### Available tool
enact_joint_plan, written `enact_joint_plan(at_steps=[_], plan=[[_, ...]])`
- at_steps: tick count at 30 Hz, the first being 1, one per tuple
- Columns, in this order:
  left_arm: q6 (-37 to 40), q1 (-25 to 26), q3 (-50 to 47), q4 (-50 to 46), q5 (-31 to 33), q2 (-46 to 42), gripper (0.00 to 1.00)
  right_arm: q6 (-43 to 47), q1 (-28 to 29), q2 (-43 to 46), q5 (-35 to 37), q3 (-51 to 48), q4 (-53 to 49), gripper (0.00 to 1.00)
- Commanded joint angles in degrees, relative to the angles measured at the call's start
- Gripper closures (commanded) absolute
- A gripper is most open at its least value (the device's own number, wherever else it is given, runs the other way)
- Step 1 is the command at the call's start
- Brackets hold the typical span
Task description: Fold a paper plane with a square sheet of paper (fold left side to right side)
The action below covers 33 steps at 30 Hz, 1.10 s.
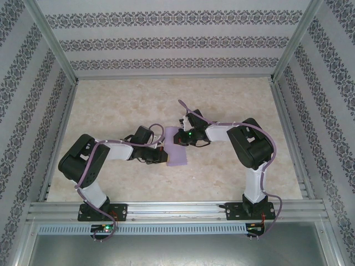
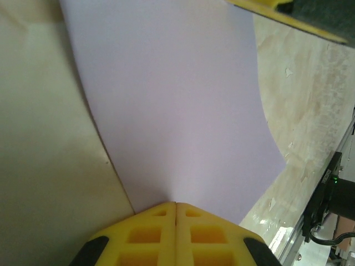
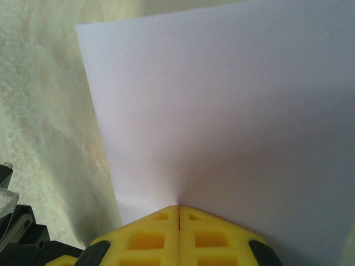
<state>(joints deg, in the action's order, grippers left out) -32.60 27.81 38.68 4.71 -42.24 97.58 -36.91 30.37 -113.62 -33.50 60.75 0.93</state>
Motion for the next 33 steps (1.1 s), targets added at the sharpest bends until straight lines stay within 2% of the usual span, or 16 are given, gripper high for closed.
enact_joint_plan(at_steps=[1, 20, 28, 33], plan=[[1.63, 1.86, -3.07, -10.95, -0.50, -0.35, 0.96, 1.84, -0.71, -3.47, 7.75, -2.65, -7.87, 1.00], [0.27, 3.15, -5.66, -14.50, -0.40, -5.29, 0.96, 1.88, -0.23, -3.60, 7.92, -3.09, -7.67, 1.00], [2.97, 1.35, 3.50, -22.70, 1.36, -11.94, 0.95, 2.45, 0.13, -2.75, 7.96, -3.80, -6.85, 1.00], [3.94, -0.93, 9.54, -21.76, 2.32, -6.65, 0.96, 2.19, 0.13, -2.57, 8.18, -4.16, -6.38, 1.00]])
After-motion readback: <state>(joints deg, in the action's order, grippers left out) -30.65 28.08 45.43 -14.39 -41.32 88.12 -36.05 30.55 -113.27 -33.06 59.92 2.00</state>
